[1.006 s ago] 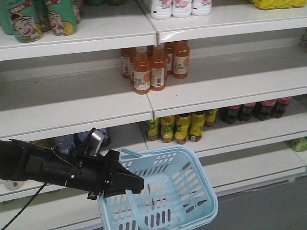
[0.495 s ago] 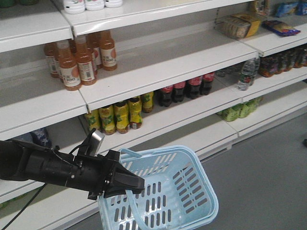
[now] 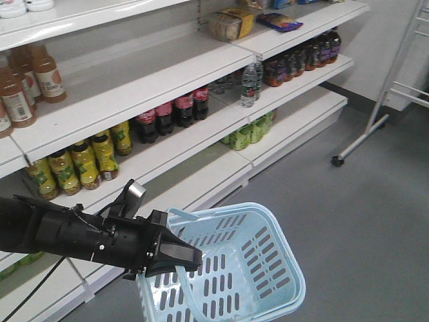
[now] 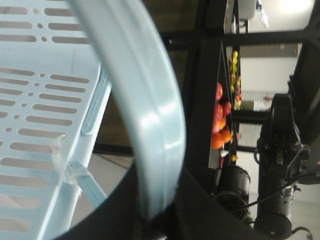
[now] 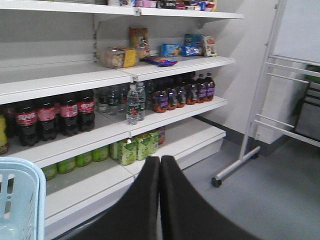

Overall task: Place coke in basket with both arms
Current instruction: 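Turn the base away from the shelf holding the basket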

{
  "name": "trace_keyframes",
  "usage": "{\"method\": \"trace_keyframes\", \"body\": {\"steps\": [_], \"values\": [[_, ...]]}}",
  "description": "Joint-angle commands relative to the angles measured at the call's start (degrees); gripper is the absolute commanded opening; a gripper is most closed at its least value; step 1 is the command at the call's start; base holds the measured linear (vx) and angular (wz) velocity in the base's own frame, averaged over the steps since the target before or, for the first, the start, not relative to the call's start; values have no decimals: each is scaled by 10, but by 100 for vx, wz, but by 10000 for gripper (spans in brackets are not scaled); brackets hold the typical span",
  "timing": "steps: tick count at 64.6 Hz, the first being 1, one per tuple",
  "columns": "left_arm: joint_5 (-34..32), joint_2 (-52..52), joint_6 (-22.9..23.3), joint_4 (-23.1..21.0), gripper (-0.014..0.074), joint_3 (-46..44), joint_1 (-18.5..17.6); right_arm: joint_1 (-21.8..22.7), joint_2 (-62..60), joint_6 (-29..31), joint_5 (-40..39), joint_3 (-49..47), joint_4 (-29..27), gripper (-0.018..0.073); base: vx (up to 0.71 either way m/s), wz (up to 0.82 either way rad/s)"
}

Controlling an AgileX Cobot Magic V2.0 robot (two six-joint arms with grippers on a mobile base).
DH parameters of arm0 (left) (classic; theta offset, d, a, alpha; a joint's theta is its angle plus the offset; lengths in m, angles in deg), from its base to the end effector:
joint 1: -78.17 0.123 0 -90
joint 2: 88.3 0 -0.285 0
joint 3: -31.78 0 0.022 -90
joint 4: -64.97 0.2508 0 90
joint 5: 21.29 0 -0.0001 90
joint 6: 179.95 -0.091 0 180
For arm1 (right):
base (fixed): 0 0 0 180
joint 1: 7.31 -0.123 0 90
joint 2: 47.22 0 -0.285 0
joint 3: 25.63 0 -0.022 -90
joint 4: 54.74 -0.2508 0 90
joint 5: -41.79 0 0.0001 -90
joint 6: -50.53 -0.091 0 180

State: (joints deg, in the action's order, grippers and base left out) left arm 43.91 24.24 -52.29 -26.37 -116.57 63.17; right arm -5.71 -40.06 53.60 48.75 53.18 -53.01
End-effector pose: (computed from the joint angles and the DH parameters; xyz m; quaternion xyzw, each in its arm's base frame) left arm 0.2662 -0.1569 0.1660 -0.0039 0.8148 -0.5797 0.0088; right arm 0.0567 -0.0019 0.1933 -0.0189 0.7247 -0.0397 0.6877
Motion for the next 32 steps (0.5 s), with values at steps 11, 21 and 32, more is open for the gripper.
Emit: {"method": "trace_keyframes", "body": {"steps": [11,21,32], "values": [[57,-30,-6,-38,-7,-9,-4,3,-7,3,-45,5,2,-10,-12,-51],[57,-30,-6,-38,-7,-9,-4,3,-7,3,-45,5,2,-10,-11,-51],[57,-30,-6,-38,-7,-9,-4,3,-7,3,-45,5,2,-10,-9,-48]]}}
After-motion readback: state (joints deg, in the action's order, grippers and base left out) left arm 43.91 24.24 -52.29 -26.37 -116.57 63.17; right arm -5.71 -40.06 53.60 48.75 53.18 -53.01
